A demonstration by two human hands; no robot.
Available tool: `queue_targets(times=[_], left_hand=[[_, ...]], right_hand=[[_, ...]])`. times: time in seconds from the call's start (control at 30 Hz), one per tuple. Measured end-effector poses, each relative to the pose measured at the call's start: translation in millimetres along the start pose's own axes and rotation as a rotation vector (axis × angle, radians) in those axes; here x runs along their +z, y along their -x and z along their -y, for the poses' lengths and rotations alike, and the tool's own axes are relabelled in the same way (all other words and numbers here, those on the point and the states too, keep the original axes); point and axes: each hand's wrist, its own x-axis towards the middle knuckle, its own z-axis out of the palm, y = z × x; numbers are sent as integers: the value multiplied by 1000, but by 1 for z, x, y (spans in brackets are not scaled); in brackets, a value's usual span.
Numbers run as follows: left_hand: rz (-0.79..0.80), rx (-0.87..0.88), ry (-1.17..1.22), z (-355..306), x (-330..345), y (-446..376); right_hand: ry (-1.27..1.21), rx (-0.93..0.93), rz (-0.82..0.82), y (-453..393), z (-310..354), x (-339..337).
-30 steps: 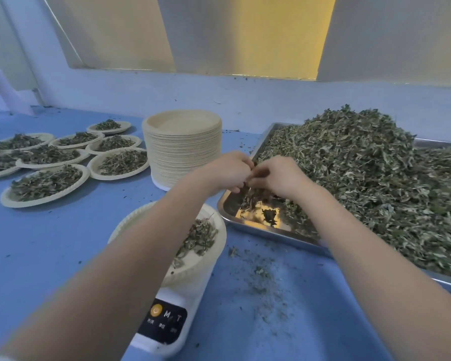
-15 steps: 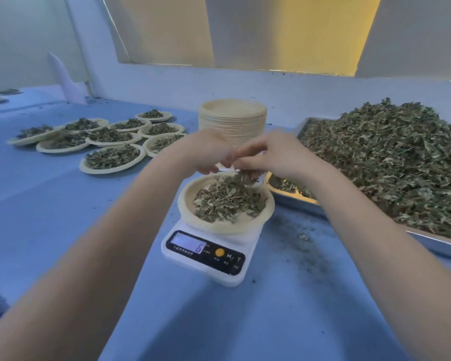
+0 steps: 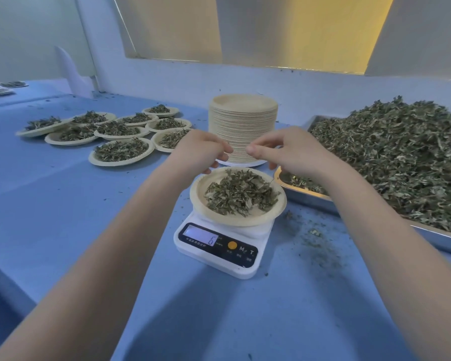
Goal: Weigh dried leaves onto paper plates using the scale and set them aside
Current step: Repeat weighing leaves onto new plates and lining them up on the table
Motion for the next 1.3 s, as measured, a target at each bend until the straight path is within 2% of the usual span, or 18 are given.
queue_targets(times=[0.57,0.77,0.83,0.9,0.97,1.03,1.1,1.17,1.3], left_hand=[[-95,48,98,8,9,3],[-15,106,76,-6,27,1],[28,144,71,-12,35,0],[82,177,75,-19,45,1],[127,194,72,-27,60,0],[164,179,80,-34,84,1],[213,158,66,-41,117,6],[245,123,0,-49,149,13],[265,8,5,-54,187,20]], right_hand=[[-30,66,67,10,-10,3],[-21,87,76,12,-16,-3],[92,104,66,12,-21,-12],[423,146,63,10,-29,-26],[767,275,154,10,-40,-41],[975,436,304,13,-48,-49],[1065,561,448,17,-56,-53],[1067,628,509,19,-68,-55],[984,641,433,30,-85,-59]])
